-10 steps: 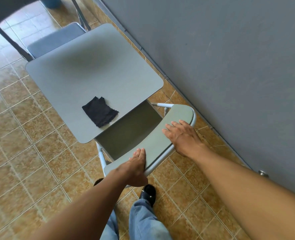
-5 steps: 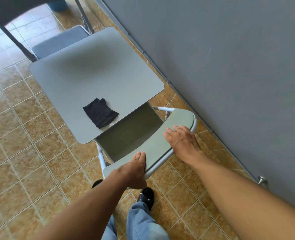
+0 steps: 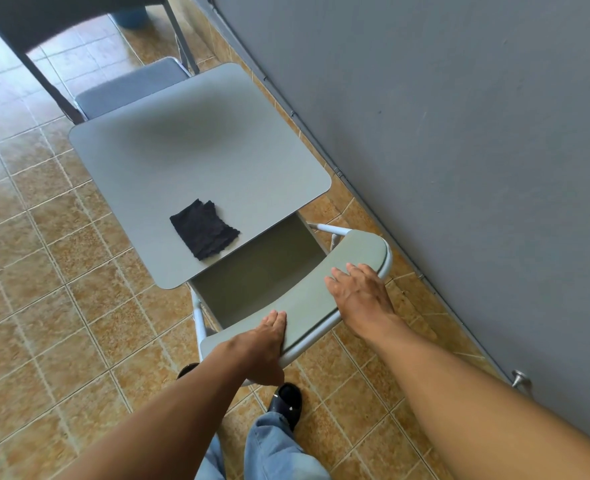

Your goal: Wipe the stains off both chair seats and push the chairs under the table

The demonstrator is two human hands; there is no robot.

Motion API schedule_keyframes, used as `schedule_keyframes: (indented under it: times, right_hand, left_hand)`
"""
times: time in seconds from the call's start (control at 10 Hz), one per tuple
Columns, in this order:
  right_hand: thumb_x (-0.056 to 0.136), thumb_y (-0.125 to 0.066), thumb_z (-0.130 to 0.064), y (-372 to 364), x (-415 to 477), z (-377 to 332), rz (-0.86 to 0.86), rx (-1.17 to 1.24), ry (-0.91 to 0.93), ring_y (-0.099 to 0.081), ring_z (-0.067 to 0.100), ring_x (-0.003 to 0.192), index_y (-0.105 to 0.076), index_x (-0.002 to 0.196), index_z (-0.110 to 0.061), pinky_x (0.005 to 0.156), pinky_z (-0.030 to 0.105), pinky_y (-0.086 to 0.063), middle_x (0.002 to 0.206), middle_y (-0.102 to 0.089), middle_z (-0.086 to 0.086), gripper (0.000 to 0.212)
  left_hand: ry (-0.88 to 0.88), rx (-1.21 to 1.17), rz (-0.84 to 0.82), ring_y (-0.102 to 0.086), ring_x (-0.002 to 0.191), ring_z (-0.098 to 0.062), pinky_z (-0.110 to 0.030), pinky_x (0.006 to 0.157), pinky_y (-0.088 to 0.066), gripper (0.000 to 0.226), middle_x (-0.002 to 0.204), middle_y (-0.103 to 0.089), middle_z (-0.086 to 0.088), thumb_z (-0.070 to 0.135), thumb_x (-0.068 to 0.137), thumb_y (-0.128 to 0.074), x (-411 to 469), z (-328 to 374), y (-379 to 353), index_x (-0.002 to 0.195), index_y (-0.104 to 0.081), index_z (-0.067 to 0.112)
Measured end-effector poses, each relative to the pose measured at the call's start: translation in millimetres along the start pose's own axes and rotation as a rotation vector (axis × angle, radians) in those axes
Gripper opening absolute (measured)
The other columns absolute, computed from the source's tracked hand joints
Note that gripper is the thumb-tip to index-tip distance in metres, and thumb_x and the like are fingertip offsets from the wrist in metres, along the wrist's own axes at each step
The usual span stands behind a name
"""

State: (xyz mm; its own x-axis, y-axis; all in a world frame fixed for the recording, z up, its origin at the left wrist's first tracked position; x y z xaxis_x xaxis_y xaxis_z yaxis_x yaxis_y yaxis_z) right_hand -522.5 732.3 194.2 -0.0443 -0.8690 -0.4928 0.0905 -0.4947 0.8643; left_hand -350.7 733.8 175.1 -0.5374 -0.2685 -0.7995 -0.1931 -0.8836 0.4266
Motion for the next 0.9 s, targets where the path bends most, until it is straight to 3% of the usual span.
schedule_keyframes:
  times: [0.2, 0.3, 0.4, 0.5, 0.6, 0.7, 0.8, 0.9]
  right_hand:
    - [0.097, -0.047, -0.011, 6.8, -2.3, -1.4, -0.025, 0.015, -0.036, -0.034, 0.03, 0.139, -0.046, 0.139, -0.021, 0.119, 0.044, -0.021, 0.147, -0.045, 0.007, 0.043]
    - [0.094, -0.058, -0.016, 6.9, -1.8, -3.2, -0.061, -0.005, -0.047, -0.031, 0.032, 0.14, -0.047, 0.138, -0.022, 0.12, 0.046, -0.016, 0.145, -0.046, 0.008, 0.046]
    - [0.091, -0.06, -0.014, 4.9, -4.6, -9.1, -0.093, 0.012, -0.031, -0.029, 0.032, 0.141, -0.047, 0.137, -0.02, 0.121, 0.048, -0.012, 0.144, -0.045, 0.01, 0.048]
    - [0.087, -0.06, -0.009, 2.6, -11.3, -25.7, -0.126, 0.071, 0.024, -0.03, 0.031, 0.14, -0.047, 0.134, -0.019, 0.121, 0.049, -0.009, 0.141, -0.046, 0.009, 0.049]
    - [0.081, -0.065, -0.007, 2.3, -16.5, -42.2, -0.196, 0.113, 0.067, -0.026, 0.031, 0.143, -0.046, 0.133, -0.019, 0.121, 0.051, -0.007, 0.14, -0.045, 0.008, 0.057]
    - [0.077, -0.065, -0.002, 6.8, -20.6, -52.9, -0.277, 0.221, 0.069, -0.021, 0.029, 0.147, -0.043, 0.137, -0.017, 0.122, 0.051, -0.006, 0.144, -0.044, 0.007, 0.065]
    - [0.083, -0.062, -0.001, 22.5, -25.0, -57.7, -0.235, 0.37, -0.017, -0.027, 0.027, 0.144, -0.034, 0.147, -0.016, 0.123, 0.043, -0.014, 0.151, -0.039, 0.007, 0.072]
    - [0.09, -0.054, -0.002, 47.7, -35.8, -58.3, -0.154, 0.543, -0.182, -0.029, 0.026, 0.142, -0.028, 0.152, -0.015, 0.12, 0.04, -0.02, 0.153, -0.037, 0.007, 0.068]
  left_hand:
    - [0.038, 0.01, 0.061, -0.021, 0.144, -0.021, -0.031, 0.114, -0.023, 0.111, 0.161, -0.002, -0.003, 0.029, 0.075, -0.071, -3.0, -0.3, 0.3, 0.152, 0.009, 0.019]
    - [0.025, 0.039, 0.11, -0.034, 0.138, -0.023, -0.031, 0.109, -0.031, 0.11, 0.156, -0.025, -0.006, 0.033, 0.072, -0.076, -7.8, 2.5, 5.9, 0.152, -0.004, 0.015]
    - [-0.013, 0.055, 0.172, -0.049, 0.119, -0.022, -0.031, 0.095, -0.04, 0.098, 0.136, -0.048, -0.004, 0.037, 0.065, -0.081, -11.9, 4.1, 11.4, 0.145, -0.028, 0.014]
    - [-0.051, 0.06, 0.218, -0.054, 0.095, -0.019, -0.029, 0.076, -0.042, 0.07, 0.111, -0.057, 0.001, 0.041, 0.062, -0.081, -13.9, 3.6, 11.2, 0.12, -0.047, 0.021]
    - [-0.055, 0.089, 0.231, -0.054, 0.084, -0.017, -0.029, 0.068, -0.039, 0.062, 0.101, -0.058, 0.003, 0.053, 0.061, -0.08, -17.9, 1.1, 12.2, 0.107, -0.05, 0.023]
    - [-0.055, 0.156, 0.221, -0.056, 0.102, -0.022, -0.034, 0.08, -0.045, 0.081, 0.12, -0.058, -0.002, 0.061, 0.063, -0.076, -23.5, -4.0, 20.7, 0.124, -0.048, 0.016]
    - [-0.098, 0.203, 0.235, -0.045, 0.127, -0.026, -0.04, 0.103, -0.04, 0.083, 0.144, -0.044, -0.007, 0.059, 0.079, -0.065, -31.4, -10.8, 38.2, 0.141, -0.037, 0.012]
    - [-0.137, 0.261, 0.257, -0.039, 0.134, -0.025, -0.041, 0.108, -0.036, 0.069, 0.15, -0.037, -0.007, 0.051, 0.092, -0.051, -41.4, -12.6, 64.2, 0.145, -0.032, 0.012]
Point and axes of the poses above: each hand's wrist, its own x-axis towards the middle knuckle, its own y-axis out of the back of the hand, z = x × y, the point moved 5 cm from there along x, towards the middle knuckle
